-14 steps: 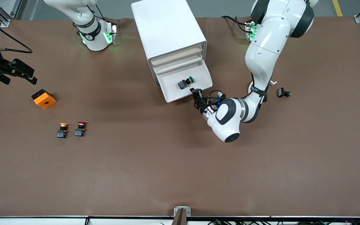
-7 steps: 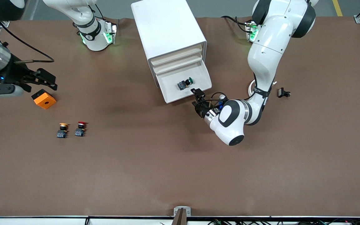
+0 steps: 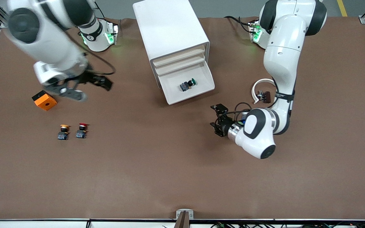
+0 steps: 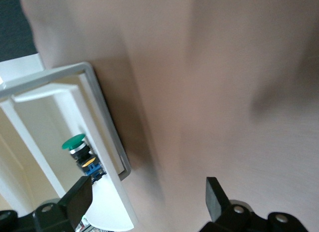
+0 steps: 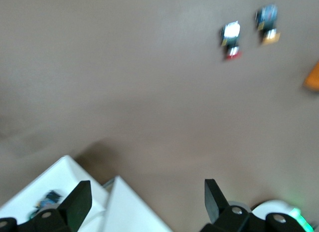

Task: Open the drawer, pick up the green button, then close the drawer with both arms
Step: 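Lower the right gripper into the open drawer onto the green button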

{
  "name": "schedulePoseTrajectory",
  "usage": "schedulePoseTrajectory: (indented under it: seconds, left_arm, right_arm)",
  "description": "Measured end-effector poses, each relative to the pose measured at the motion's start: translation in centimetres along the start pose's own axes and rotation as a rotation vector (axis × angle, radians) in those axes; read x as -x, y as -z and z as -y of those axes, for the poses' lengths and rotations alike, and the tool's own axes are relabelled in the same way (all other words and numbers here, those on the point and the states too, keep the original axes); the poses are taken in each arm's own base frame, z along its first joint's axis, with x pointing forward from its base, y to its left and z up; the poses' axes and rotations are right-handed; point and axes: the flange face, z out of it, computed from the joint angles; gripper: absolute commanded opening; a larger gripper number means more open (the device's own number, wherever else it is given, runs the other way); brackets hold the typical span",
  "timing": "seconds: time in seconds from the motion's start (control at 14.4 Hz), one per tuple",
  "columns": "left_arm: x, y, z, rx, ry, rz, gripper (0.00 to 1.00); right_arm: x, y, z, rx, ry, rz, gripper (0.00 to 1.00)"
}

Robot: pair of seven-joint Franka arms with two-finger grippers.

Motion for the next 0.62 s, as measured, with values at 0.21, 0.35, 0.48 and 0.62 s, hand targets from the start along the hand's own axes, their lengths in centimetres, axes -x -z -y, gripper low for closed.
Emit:
schedulePoseTrajectory:
  seconds: [0.21, 0.35, 0.48, 0.62]
  left_arm:
    - [-1.3, 4.1, 0.1, 0.078, -0.177, -0.016, 1.00]
    - [-2.2, 6.6, 0.7, 0.123, -0.333, -0.095, 1.00]
    - [-2.5, 8.7, 1.2, 0.177, -0.440, -0.187, 1.00]
    - [-2.9, 10.5, 1.9, 0.210, -0.524, -0.292, 1.00]
  right_arm:
    - [4.0, -3.2, 5.7, 0.012, -0.167, -0.010, 1.00]
    - [6.3, -6.1, 9.4, 0.010, -0.259, -0.020, 1.00]
    - [8.7, -9.3, 12.9, -0.004, -0.326, -0.033, 1.00]
    - [10.8, -12.7, 15.9, -0.020, -0.374, -0.042, 1.00]
